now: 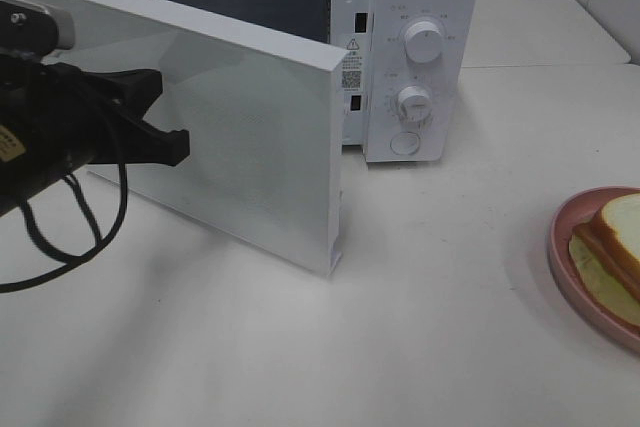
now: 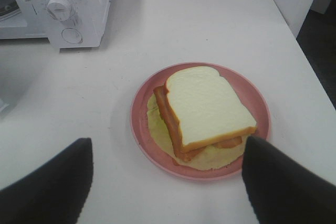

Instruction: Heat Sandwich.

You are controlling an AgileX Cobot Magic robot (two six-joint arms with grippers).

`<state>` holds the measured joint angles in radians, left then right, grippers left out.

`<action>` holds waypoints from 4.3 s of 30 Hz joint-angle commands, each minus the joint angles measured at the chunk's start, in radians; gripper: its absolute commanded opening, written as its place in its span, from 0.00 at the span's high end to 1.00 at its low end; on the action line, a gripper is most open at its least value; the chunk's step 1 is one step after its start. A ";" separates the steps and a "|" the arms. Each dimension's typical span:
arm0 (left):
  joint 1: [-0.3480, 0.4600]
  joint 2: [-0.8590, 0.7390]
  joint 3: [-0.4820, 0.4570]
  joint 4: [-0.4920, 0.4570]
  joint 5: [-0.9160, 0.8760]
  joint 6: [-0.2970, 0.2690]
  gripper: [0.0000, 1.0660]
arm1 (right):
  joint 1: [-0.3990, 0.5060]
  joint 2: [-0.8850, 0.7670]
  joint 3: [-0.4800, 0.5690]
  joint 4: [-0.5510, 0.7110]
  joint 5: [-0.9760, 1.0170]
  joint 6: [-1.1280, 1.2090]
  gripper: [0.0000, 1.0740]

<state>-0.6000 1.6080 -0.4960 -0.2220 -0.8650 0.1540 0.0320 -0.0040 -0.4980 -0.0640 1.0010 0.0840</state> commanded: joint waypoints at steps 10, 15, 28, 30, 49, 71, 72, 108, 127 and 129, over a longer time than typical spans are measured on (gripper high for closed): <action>-0.134 0.131 -0.184 -0.270 -0.013 0.156 1.00 | -0.009 -0.027 0.000 -0.007 -0.006 -0.013 0.30; -0.162 0.188 -0.269 -0.343 -0.008 0.209 1.00 | -0.009 -0.027 0.000 -0.007 -0.006 -0.013 0.30; -0.166 0.302 -0.470 -0.472 0.061 0.319 1.00 | -0.009 -0.027 0.000 -0.007 -0.006 -0.013 0.30; -0.166 0.319 -0.502 -0.511 0.066 0.354 1.00 | -0.009 -0.027 0.000 -0.007 -0.006 -0.013 0.30; -0.129 0.435 -0.712 -0.596 0.149 0.432 1.00 | -0.009 -0.027 0.000 -0.007 -0.006 -0.013 0.30; -0.212 0.282 -0.594 -0.614 0.420 0.495 1.00 | -0.009 -0.027 0.000 -0.007 -0.006 -0.012 0.30; -0.212 0.256 -0.569 -0.614 0.471 0.495 0.96 | -0.009 -0.027 0.000 -0.007 -0.006 -0.012 0.30; 0.189 -0.165 -0.398 -0.383 1.482 0.359 0.08 | -0.009 -0.027 0.000 -0.007 -0.006 -0.013 0.30; 0.638 -0.403 -0.398 -0.084 1.803 0.068 0.08 | -0.009 -0.027 0.000 -0.007 -0.006 -0.013 0.30; 0.645 -0.413 -0.396 -0.062 1.817 0.045 0.08 | -0.009 -0.027 0.000 -0.007 -0.006 -0.013 0.30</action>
<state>0.0380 1.2010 -0.8960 -0.2820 0.9280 0.2170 0.0320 -0.0040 -0.4980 -0.0640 1.0010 0.0840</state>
